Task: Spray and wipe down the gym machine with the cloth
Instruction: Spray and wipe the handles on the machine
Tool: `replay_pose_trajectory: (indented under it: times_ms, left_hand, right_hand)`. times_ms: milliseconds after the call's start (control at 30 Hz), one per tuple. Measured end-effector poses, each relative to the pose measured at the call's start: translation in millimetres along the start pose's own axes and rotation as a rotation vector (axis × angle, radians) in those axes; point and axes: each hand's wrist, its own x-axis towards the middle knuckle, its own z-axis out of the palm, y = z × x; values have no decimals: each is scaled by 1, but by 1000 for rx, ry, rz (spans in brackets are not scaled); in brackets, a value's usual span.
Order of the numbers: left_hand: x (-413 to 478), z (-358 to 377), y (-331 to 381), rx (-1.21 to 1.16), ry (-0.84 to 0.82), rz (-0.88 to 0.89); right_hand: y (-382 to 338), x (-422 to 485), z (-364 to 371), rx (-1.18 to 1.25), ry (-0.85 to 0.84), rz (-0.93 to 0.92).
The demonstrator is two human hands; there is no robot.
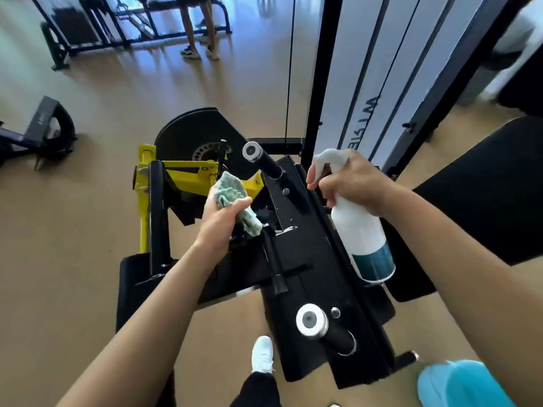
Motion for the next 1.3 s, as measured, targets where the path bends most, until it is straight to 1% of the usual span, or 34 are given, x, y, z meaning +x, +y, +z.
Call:
replay_pose_trajectory:
  times_ms: [133, 333, 433, 533, 633, 733, 933, 1133, 1233, 1300]
  left_hand:
    - [11, -2, -13, 30, -12, 3]
    - [12, 1, -26, 7, 74, 14]
    - [10, 2, -26, -18, 96, 23]
    - [10, 4, -27, -20, 101, 33]
    - [13, 6, -28, -20, 98, 49]
    - [14, 8, -28, -9, 81, 76]
    - [21, 10, -27, 18, 24, 93]
    - [26, 16, -24, 12, -16, 111]
    - [28, 19, -20, 28, -51, 130]
    - [32, 23, -16, 25, -92, 150]
  right_hand:
    - [-5, 28, 7, -43, 8, 18]
    - [-1, 50, 15, -168, 4, 35]
    - [3, 47, 11, -184, 18, 29]
    - [5, 40, 10, -169, -53, -29]
    - [11, 39, 16, -238, -78, -3]
    - [9, 38, 21, -286, -56, 15]
    - [7, 32, 19, -223, -14, -72]
    - [12, 28, 19, -255, 71, 12]
    - [13, 23, 11, -240, 119, -7]
    - [15, 17, 4, -203, 101, -31]
